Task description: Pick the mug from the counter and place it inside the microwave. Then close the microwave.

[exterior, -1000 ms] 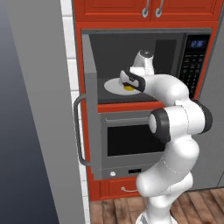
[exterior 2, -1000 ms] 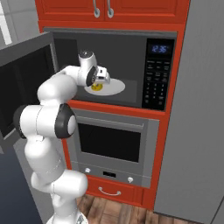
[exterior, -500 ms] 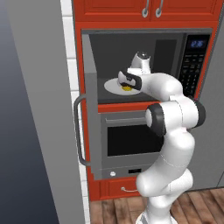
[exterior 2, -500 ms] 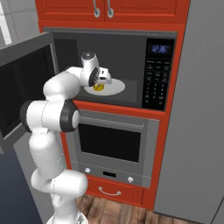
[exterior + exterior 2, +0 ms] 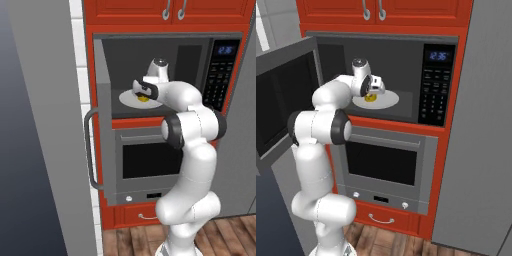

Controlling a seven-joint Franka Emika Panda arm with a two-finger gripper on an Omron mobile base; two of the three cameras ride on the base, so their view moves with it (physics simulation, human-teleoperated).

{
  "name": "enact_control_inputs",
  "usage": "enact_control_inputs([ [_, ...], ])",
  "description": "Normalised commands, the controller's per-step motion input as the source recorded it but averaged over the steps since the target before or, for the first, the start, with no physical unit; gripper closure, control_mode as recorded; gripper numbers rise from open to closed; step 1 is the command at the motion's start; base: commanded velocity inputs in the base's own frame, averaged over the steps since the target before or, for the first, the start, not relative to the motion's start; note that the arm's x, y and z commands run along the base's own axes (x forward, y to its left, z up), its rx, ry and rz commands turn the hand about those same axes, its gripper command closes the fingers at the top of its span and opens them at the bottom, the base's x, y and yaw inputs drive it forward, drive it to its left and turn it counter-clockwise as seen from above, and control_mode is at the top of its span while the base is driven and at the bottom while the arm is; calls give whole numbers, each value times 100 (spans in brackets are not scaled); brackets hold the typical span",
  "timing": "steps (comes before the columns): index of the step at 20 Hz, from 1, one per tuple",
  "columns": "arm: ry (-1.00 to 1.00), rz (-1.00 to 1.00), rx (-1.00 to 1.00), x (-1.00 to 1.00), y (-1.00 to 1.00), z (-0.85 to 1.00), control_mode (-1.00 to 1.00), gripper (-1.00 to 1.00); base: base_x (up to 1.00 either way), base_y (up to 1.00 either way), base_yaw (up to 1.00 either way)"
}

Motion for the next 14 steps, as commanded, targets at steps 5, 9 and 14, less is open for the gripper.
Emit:
enact_control_inputs([
  [5, 0, 0, 0, 18, 0, -23, -100, 100, 0, 0, 0],
  [9, 0, 0, 0, 18, 0, -28, -100, 100, 0, 0, 0],
  [14, 0, 0, 0, 10, 0, -25, -100, 100, 0, 0, 0],
])
